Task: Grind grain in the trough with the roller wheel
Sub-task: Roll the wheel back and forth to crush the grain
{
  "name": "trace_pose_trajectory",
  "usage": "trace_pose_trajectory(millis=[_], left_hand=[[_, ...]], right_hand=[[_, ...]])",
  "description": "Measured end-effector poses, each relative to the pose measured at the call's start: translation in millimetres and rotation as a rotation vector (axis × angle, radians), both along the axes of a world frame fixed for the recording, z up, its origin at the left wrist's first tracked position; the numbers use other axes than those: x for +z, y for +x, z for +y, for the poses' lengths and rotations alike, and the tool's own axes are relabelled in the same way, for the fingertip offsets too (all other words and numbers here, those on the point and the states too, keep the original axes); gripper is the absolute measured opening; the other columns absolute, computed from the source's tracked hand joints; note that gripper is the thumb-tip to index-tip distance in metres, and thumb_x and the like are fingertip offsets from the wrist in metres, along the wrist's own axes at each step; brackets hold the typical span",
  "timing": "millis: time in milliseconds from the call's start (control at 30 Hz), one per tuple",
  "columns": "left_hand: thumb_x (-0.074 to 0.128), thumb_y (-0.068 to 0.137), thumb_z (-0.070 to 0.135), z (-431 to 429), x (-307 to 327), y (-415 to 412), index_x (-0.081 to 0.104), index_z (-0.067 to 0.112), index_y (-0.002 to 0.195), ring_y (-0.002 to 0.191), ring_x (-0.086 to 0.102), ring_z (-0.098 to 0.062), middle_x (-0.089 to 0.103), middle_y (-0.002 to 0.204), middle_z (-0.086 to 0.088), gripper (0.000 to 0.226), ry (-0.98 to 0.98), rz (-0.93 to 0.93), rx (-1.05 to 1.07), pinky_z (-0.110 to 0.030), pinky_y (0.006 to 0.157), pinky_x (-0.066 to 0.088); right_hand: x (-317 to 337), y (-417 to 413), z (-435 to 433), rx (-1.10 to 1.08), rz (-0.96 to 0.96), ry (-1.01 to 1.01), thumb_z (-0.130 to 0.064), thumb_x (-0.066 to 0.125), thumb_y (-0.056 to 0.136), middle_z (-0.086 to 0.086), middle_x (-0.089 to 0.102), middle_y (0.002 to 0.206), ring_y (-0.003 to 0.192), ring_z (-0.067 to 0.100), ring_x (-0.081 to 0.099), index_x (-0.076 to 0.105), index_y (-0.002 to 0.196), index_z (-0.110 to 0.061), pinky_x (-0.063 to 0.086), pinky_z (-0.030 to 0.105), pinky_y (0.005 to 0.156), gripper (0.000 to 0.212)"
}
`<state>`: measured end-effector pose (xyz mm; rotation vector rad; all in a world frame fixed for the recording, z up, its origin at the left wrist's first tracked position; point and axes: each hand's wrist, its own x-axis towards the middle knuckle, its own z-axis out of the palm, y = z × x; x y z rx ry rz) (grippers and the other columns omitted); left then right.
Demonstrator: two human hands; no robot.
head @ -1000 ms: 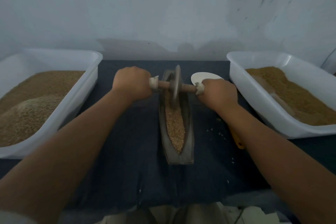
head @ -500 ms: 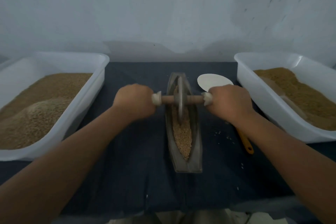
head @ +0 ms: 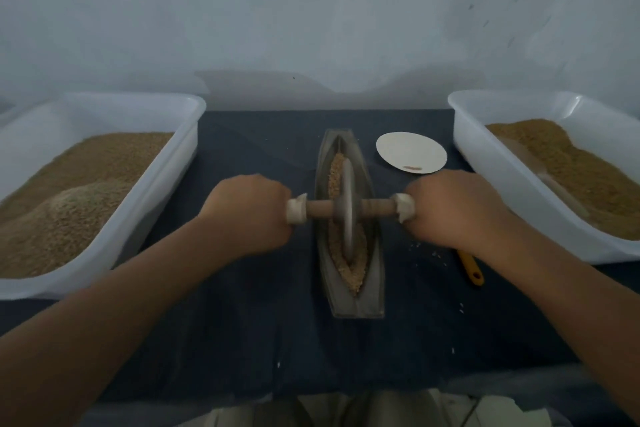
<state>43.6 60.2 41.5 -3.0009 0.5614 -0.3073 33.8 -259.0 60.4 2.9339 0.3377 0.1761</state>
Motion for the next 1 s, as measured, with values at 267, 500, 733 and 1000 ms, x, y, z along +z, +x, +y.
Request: trace_pose_trajectory(millis=[267, 500, 733, 1000], left_hand=[[0.062, 0.085, 0.043, -30.2, 29.4, 71.4, 0.052, 0.025, 0.068, 0.056, 0.048, -0.016, 0.054, 0.067, 0.006, 0.026, 0.09, -0.019, 0.095, -0.031, 0.058, 0.044], [0.052, 0.076, 0.053, -5.4, 12.8, -5.4, 0.05, 0.028, 0.063, 0.05, 0.044, -0.009, 0.05, 0.058, 0.01, 0.028, 0.079, -0.018, -0.056, -0.027, 0.049, 0.032], [0.061, 0.081, 0.045, -30.0, 28.2, 63.1, 0.056, 0.023, 0.07, 0.067, 0.061, -0.022, 0.059, 0.071, 0.005, 0.025, 0.061, 0.101, 0.088, -0.033, 0.063, 0.051], [0.056, 0.08, 0.049, -13.1, 0.2, 13.8, 0.054, 0.027, 0.065, 0.055, 0.053, -0.012, 0.056, 0.062, 0.009, 0.027, -0.004, 0.066, 0.082, -0.027, 0.049, 0.035]], right_hand=[[2.4, 59.4, 20.1, -0.077, -0.176, 0.121, -0.044, 0.053, 0.088, -0.003, 0.059, 0.07, 0.066, 0.022, 0.059, 0.056, 0.073, -0.021, 0.053, 0.034, 0.062, 0.027], [-16.0, -23.4, -0.1, 0.097, -0.241, 0.122, -0.065, 0.033, 0.067, -0.015, 0.029, 0.052, 0.044, 0.008, 0.028, 0.026, 0.059, -0.035, 0.022, 0.023, 0.046, 0.032], [-9.7, 47.5, 17.4, -0.049, -0.244, 0.131, -0.043, 0.057, 0.089, -0.005, 0.052, 0.063, 0.056, 0.016, 0.048, 0.049, 0.066, -0.024, 0.038, 0.029, 0.052, 0.03], [-5.3, 15.3, 9.1, 0.115, -0.268, 0.043, -0.042, 0.067, 0.079, -0.008, 0.05, 0.059, 0.049, 0.014, 0.047, 0.047, 0.062, -0.028, 0.04, 0.027, 0.046, 0.03]])
